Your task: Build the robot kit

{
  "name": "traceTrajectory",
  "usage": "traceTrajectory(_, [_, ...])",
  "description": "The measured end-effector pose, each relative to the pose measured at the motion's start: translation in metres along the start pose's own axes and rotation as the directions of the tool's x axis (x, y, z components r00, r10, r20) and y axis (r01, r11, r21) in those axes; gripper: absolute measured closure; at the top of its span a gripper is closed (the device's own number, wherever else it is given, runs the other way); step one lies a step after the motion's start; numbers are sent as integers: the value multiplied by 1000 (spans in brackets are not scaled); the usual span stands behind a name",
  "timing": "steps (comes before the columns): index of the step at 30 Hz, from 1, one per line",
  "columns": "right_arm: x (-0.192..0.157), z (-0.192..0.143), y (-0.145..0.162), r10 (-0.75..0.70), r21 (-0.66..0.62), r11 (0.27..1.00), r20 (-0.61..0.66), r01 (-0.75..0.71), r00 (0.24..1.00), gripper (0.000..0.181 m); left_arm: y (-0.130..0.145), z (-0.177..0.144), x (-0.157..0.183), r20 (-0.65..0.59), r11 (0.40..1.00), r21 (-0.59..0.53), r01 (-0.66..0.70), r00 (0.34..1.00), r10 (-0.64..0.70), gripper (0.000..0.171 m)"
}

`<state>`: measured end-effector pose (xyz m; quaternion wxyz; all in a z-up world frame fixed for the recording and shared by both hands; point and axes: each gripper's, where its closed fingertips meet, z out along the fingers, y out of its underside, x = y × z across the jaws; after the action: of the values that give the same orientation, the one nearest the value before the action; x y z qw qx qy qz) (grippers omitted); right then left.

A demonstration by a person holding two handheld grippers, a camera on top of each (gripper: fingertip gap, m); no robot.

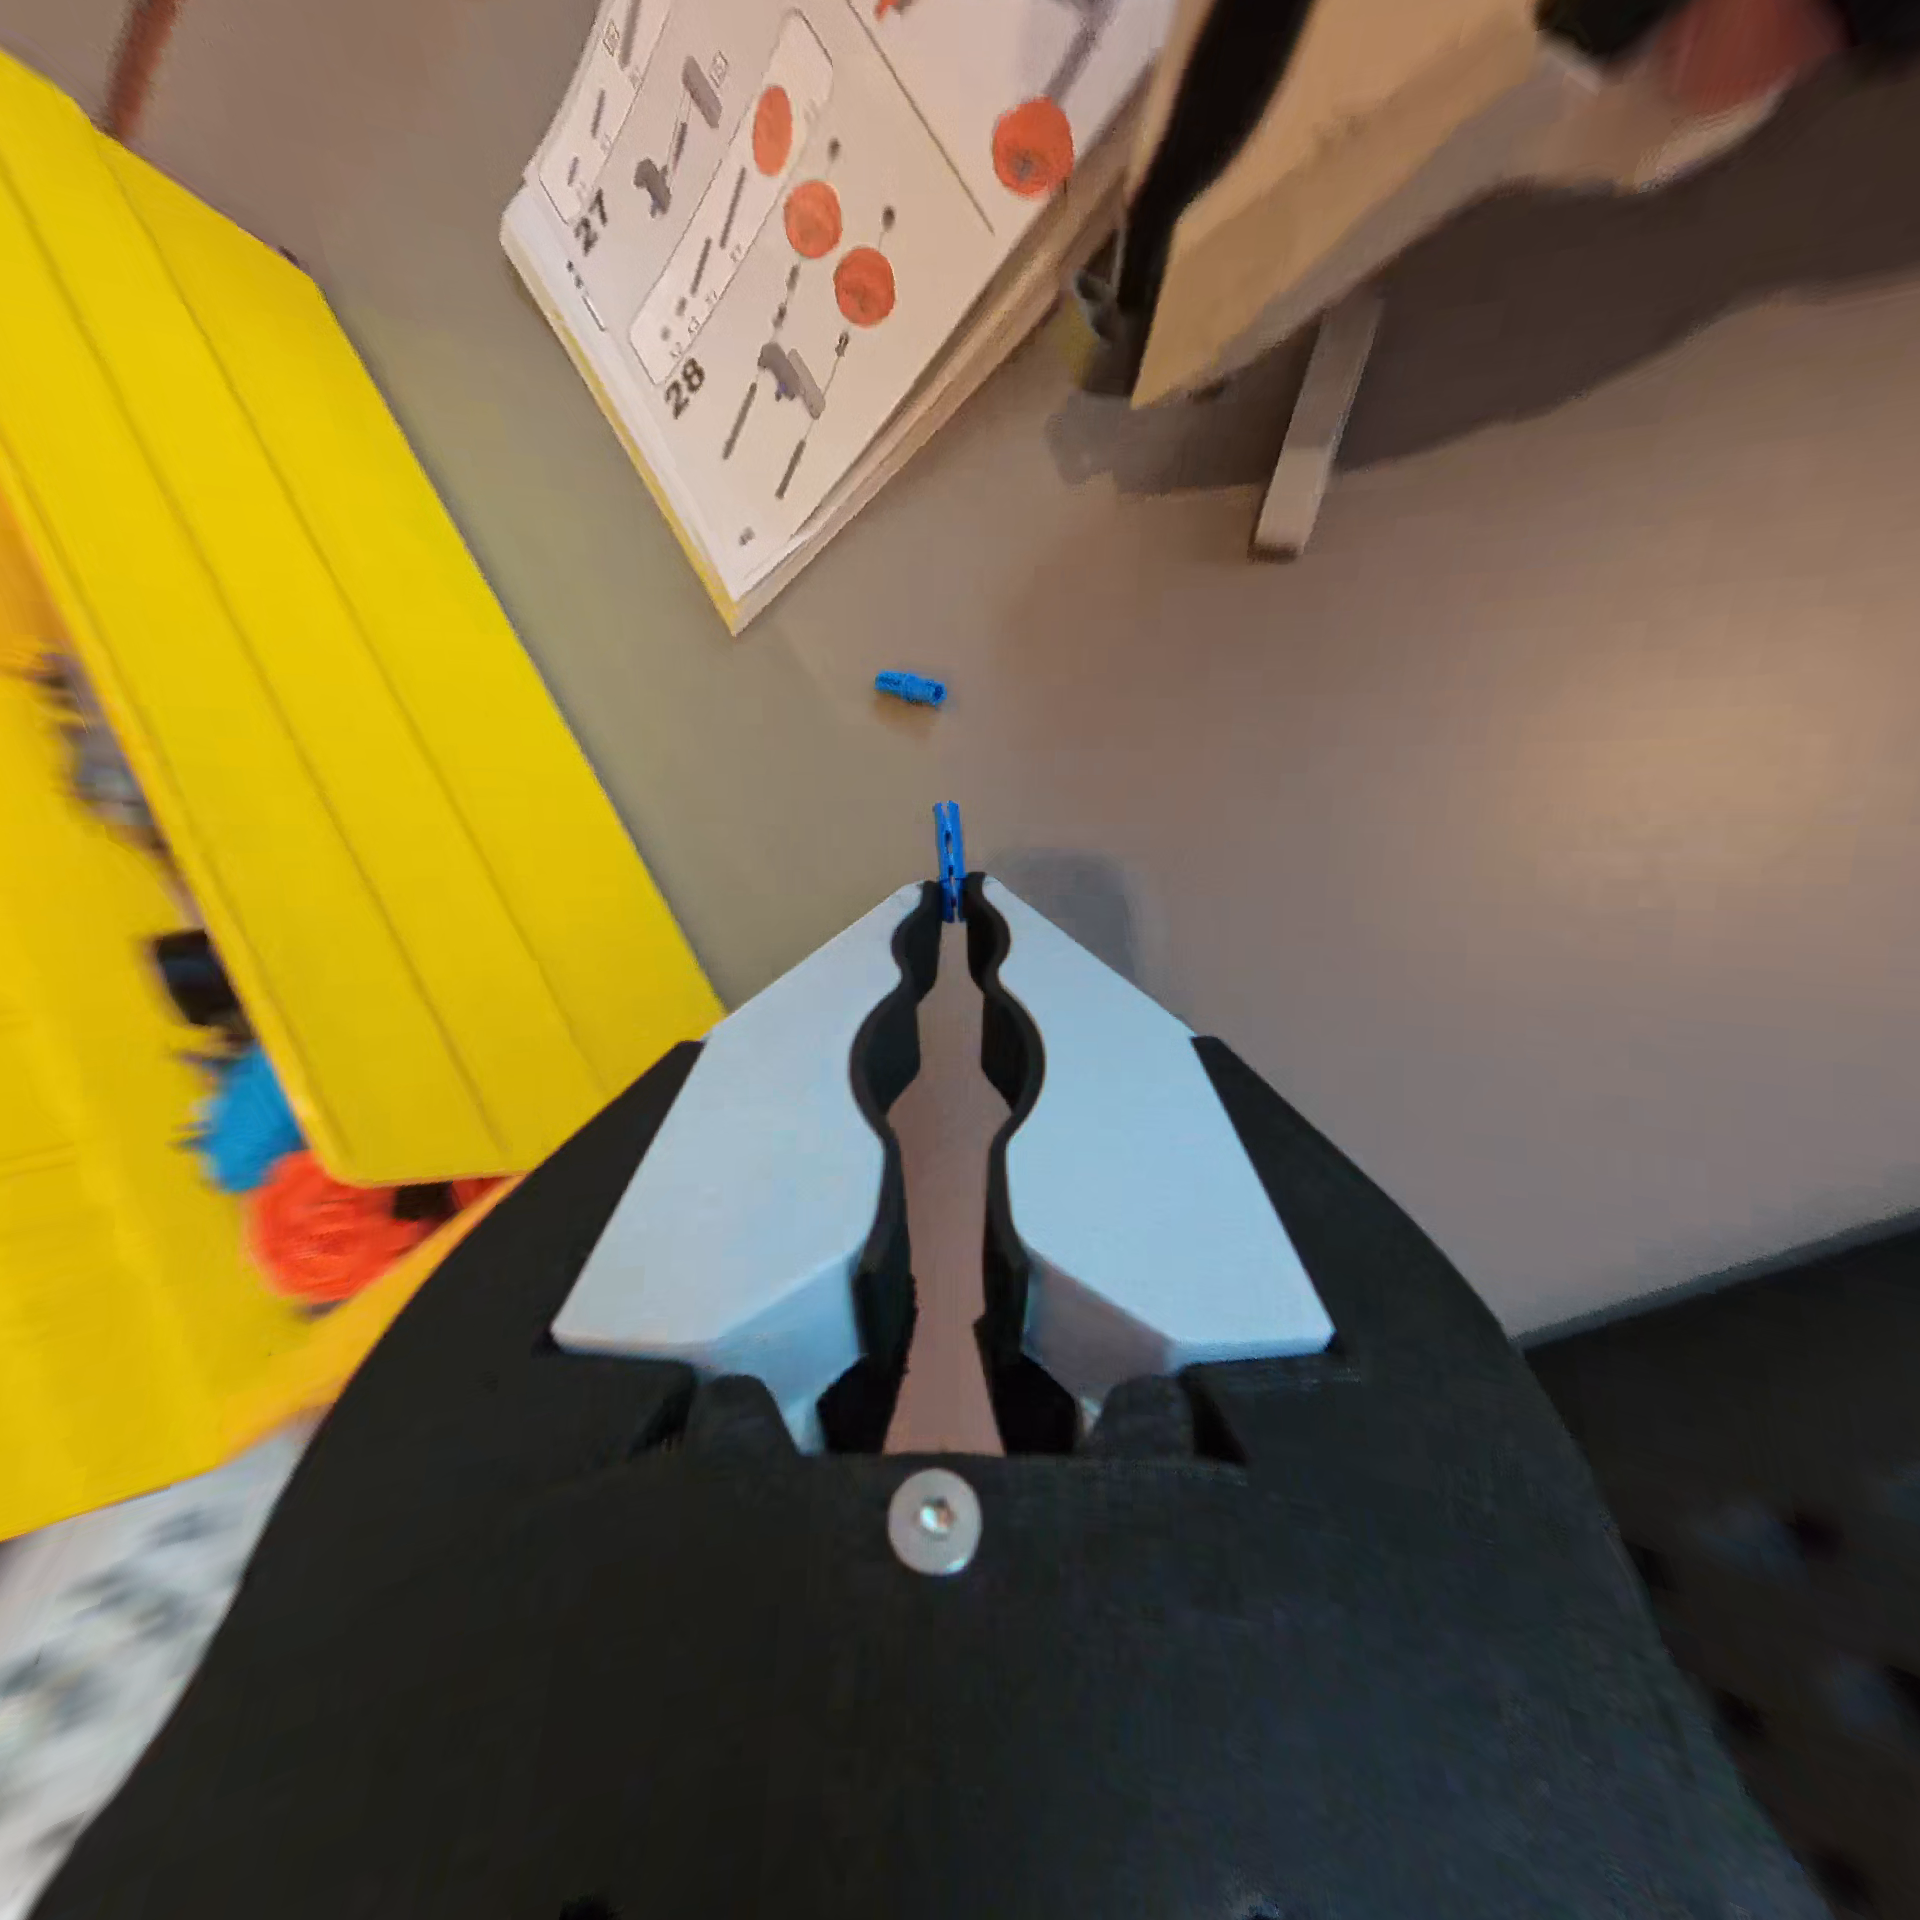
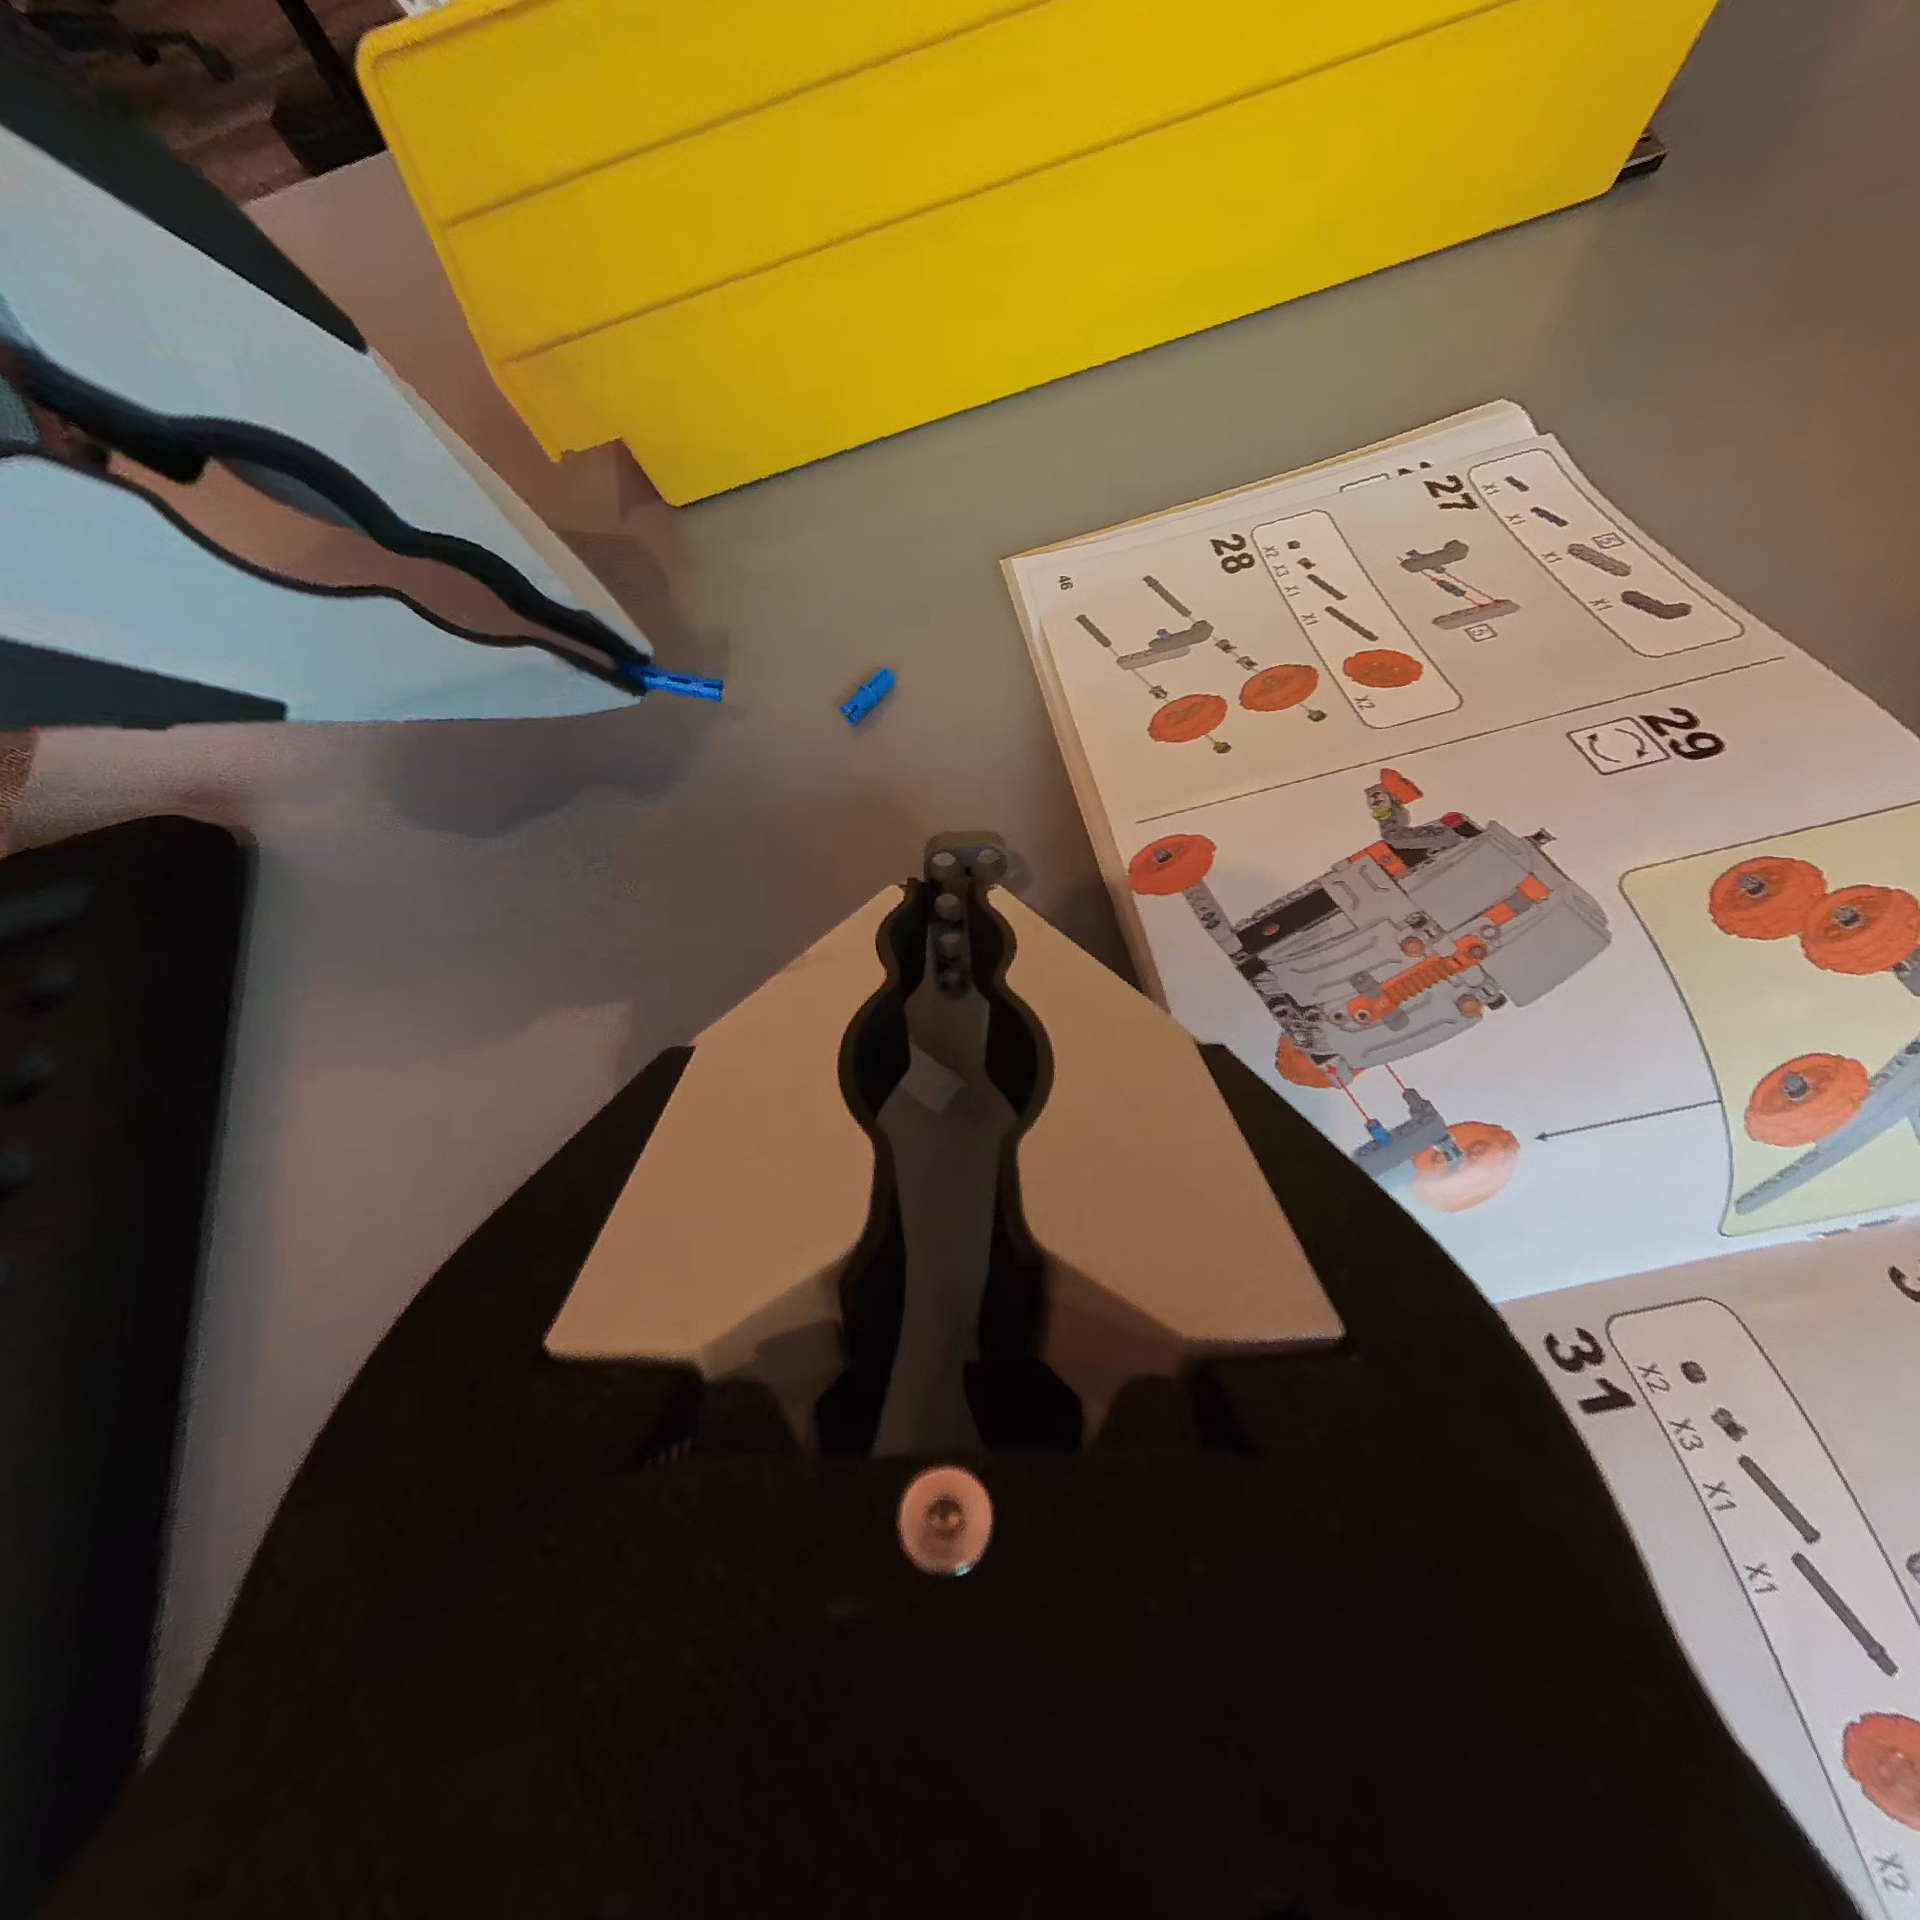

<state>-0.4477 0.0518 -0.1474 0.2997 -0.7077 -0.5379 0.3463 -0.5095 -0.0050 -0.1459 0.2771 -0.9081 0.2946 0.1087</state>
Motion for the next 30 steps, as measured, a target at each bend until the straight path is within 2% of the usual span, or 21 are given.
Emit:
traceTrajectory(3, [1, 0, -4, 23, 7, 1000, 14, -23, 1000, 175, -8, -5, 3, -191, 962, 87, 259, 952, -239, 169])
traceTrajectory(6, [-2, 1, -8, 6, 0, 1000, 18, -6, 1000, 175, -12, -10, 1, -280, 919, 132, 373, 903, -326, 169])
traceTrajectory(12, [-7, 10, -6, -11, -27, 1000, 30, 12, 999, 175, -12, -9, 7, -307, 923, 129, 362, 900, -310, 169])
traceTrajectory(23, [-6, 13, -3, -26, -55, 998, 18, 27, 999, 175, -5, 8, 10, -267, 953, 80, 291, 928, -260, 169])
traceTrajectory(30, [-5, 15, 0, -73, -140, 987, 6, 73, 997, 175, 0, 19, 12, -234, 974, 39, 222, 950, -207, 169])
